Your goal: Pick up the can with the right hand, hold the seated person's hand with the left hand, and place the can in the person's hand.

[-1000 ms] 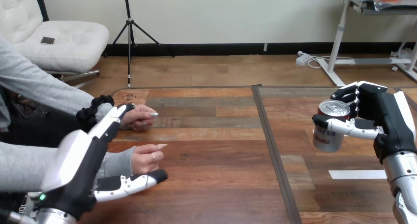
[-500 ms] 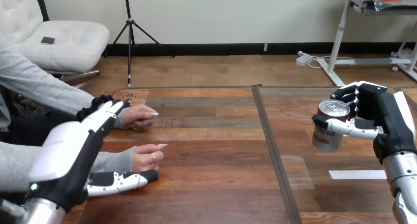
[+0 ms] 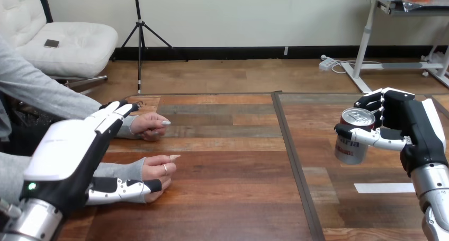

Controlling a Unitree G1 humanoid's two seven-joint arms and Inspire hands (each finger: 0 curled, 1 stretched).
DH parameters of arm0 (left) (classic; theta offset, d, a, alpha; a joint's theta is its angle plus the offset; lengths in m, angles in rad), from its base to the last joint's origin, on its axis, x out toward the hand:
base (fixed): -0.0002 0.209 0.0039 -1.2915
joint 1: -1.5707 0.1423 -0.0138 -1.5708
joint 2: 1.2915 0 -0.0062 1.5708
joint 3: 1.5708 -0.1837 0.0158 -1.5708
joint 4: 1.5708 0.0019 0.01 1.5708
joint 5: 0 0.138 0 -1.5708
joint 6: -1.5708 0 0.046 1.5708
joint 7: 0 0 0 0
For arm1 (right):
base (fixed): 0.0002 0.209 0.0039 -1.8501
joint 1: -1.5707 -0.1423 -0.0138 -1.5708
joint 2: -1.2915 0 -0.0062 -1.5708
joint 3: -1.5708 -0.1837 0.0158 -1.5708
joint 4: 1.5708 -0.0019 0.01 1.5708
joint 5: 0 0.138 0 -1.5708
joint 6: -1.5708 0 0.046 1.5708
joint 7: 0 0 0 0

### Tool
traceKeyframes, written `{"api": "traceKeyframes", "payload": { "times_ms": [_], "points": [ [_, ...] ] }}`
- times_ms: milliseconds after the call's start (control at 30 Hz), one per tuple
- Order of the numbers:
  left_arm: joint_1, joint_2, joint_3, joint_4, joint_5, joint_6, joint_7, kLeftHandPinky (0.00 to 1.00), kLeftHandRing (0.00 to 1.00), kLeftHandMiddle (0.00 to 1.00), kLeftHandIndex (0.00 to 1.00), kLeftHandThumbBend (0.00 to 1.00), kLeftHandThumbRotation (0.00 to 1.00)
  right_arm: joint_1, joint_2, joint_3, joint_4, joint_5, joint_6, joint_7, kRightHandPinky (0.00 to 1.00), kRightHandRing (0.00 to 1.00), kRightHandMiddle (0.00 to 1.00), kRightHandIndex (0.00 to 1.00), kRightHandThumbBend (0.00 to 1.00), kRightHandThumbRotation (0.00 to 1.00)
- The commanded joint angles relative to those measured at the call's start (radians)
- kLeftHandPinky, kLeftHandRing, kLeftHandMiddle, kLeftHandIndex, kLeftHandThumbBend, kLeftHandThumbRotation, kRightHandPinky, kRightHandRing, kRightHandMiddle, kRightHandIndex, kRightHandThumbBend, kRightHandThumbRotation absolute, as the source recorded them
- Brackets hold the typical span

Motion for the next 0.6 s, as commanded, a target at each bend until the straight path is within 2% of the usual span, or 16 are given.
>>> {"api": "traceKeyframes", "payload": {
  "times_ms": [0,367,567],
  "points": [
    [-0.076,0.047,-0.031,0.005,0.022,0.009,0.010,0.71,0.86,0.91,0.87,1.00,0.51,-0.067,0.011,-0.005,-0.036,0.022,-0.019,0.001,0.30,0.34,0.40,0.40,0.84,0.00],
    [-0.126,0.097,-0.067,0.059,0.050,0.034,-0.007,0.73,0.87,0.91,0.87,1.00,0.44,-0.070,0.005,0.004,-0.032,0.002,-0.032,-0.007,0.27,0.31,0.39,0.40,0.85,0.00],
    [-0.156,0.120,-0.091,0.093,0.074,0.046,0.006,0.73,0.88,0.91,0.87,1.00,0.44,-0.070,0.003,0.006,-0.032,-0.005,-0.035,-0.008,0.27,0.30,0.39,0.40,0.86,0.00]
  ]
}}
